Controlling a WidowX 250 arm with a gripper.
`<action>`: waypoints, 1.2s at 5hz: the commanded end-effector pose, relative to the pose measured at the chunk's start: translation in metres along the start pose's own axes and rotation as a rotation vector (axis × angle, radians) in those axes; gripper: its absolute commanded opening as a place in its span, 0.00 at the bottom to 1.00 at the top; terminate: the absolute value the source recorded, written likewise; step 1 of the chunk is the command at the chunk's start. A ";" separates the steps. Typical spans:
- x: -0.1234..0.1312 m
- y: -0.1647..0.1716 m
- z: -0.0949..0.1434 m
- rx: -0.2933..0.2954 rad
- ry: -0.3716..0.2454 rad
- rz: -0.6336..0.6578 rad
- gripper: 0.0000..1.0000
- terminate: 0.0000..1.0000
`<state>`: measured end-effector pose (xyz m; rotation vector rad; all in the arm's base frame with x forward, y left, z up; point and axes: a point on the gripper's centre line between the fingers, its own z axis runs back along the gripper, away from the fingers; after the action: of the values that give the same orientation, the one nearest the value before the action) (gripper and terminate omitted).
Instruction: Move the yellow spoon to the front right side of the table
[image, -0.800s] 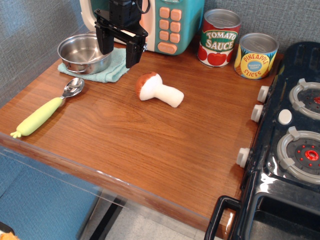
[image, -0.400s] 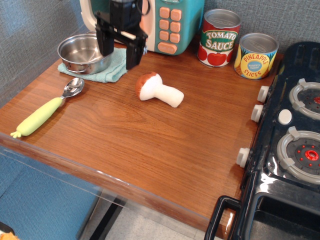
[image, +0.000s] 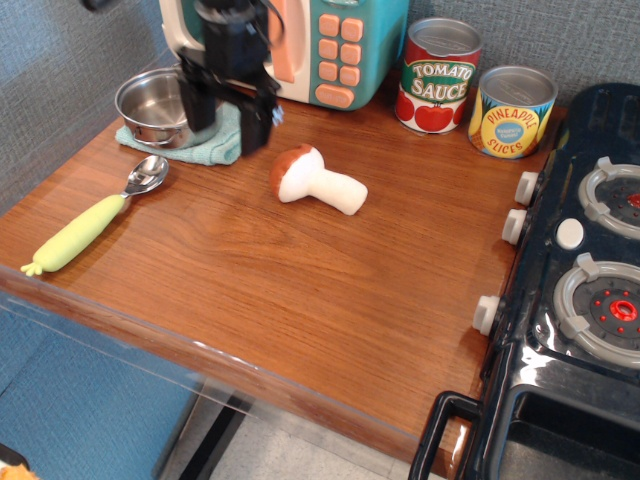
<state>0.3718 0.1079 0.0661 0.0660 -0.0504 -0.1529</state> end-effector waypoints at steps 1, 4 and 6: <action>-0.068 0.047 0.038 0.037 -0.116 0.039 1.00 0.00; -0.142 0.080 -0.015 0.026 -0.022 0.013 1.00 0.00; -0.149 0.063 -0.014 -0.004 -0.053 -0.028 1.00 0.00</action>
<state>0.2312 0.1885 0.0303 0.0177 -0.0545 -0.1825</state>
